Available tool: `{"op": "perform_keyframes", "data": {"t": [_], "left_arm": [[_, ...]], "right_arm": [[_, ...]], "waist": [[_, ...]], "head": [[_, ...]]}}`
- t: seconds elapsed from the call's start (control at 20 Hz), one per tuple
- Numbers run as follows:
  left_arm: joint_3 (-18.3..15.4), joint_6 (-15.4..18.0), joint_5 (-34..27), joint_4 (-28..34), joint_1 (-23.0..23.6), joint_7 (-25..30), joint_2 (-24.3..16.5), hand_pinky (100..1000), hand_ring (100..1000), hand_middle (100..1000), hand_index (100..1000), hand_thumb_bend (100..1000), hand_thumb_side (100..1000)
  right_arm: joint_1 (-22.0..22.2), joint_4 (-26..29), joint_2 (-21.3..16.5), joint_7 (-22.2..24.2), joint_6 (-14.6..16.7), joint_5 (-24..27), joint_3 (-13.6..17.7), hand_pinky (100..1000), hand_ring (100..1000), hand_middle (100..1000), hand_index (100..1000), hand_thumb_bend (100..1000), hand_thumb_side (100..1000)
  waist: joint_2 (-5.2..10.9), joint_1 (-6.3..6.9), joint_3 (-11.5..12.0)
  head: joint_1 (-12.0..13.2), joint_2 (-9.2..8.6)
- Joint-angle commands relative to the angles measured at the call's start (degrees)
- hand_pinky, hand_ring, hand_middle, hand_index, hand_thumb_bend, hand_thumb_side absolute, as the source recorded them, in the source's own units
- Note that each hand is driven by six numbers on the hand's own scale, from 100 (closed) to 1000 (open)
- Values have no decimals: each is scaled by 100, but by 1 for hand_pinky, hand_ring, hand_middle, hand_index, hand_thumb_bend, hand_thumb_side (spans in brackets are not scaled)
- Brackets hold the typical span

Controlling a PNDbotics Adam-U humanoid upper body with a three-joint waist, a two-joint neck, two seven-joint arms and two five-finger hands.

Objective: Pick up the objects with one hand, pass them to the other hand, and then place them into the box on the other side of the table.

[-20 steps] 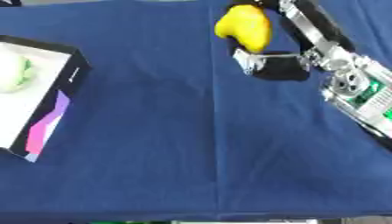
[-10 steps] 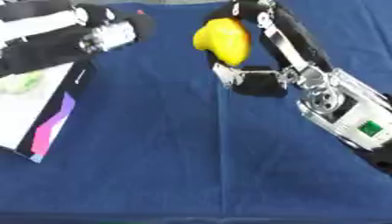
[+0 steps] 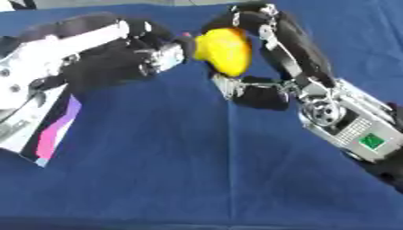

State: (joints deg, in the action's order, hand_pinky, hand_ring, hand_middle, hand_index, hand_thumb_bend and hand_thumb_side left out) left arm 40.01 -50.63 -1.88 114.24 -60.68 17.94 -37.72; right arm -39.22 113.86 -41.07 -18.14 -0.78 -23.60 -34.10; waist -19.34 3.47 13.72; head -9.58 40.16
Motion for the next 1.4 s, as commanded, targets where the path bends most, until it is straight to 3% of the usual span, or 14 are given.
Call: {"op": "perform_keyframes", "data": {"t": [0.05, 0.35, 0.75, 1.2, 1.4], "left_arm": [[-22, -1, 155, 35, -112, 277, -11, 942, 887, 777, 935, 386, 908], [3, 330, 335, 35, -73, 739, -12, 955, 907, 780, 943, 493, 1000], [80, 163, 632, 35, -59, 1320, -8, 951, 917, 780, 941, 558, 1000], [86, -128, 1333, 35, -41, 1325, -16, 932, 912, 773, 936, 542, 1000], [115, -133, 1624, -5, -59, 1454, 119, 929, 905, 757, 932, 519, 1000]], "right_arm": [[-28, 73, -27, -14, 30, -145, -18, 810, 564, 499, 704, 100, 100], [-10, 73, -5, -73, 50, -233, -70, 809, 564, 499, 705, 100, 100], [-41, 73, -7, -207, 208, -359, -79, 810, 568, 502, 705, 100, 100], [-36, 73, 17, -340, 304, -483, -102, 808, 570, 503, 703, 100, 100], [-108, 73, 50, -458, 523, -622, -132, 811, 577, 507, 702, 100, 100]], "waist": [[97, -5, 7], [85, -4, -15], [92, 4, -35], [88, -6, -15], [84, -19, -18]], "head": [[19, -36], [20, -14], [1, 7], [21, 13], [27, 0]]}}
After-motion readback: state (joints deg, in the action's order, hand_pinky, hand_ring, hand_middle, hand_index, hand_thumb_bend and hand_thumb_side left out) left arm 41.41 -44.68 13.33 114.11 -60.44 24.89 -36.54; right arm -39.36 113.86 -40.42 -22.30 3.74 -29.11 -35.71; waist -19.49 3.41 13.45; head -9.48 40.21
